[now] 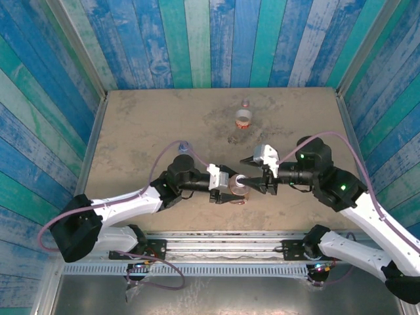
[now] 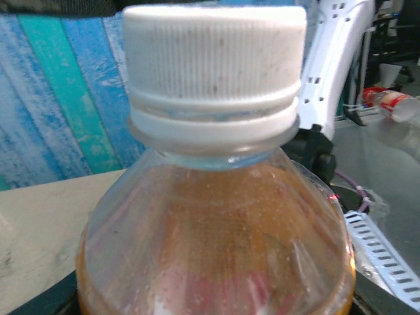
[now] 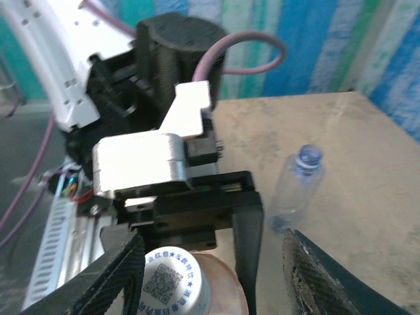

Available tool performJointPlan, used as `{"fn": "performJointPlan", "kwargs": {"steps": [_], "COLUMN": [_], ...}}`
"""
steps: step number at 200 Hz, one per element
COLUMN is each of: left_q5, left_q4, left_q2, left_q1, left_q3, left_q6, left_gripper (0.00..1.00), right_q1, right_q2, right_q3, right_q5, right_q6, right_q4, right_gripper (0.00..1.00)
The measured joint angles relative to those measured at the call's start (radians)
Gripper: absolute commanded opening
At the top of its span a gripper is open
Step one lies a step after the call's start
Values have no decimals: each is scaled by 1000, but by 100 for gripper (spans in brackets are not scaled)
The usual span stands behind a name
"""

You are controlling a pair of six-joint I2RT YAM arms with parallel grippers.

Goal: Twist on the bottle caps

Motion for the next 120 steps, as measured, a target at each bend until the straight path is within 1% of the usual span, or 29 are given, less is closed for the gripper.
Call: {"fn": "performJointPlan", "kwargs": {"steps": [18,36,45,60,72,81,109,120], "left_q5": [28,47,53,62,66,66,66,66], "left_q4": [-23,-42,-45,-50,-54,-54,-53,-52], "left_q2": [0,0,0,0,0,0,0,0], "left_q1": [1,2,2,2,2,2,2,2], "left_q3": [4,7,7,7,7,7,16,18], "left_q6": [8,15,17,20,22,22,22,22], "left_gripper": [52,52,52,52,52,52,52,52], "right_q1": [0,0,0,-1,-2,-2,-1,-1], "right_q2": [23,34,38,46,53,58,78,82], "right_q3": [16,20,22,26,28,28,28,28], "right_q5": [-56,-89,-101,-121,-136,-145,-171,-178], "right_q6": [-28,-49,-55,-65,-75,-79,-97,-99], "right_q4": [-33,-50,-56,-66,-72,-79,-104,-110], "right_gripper": [47,46,47,53,53,51,42,35]}}
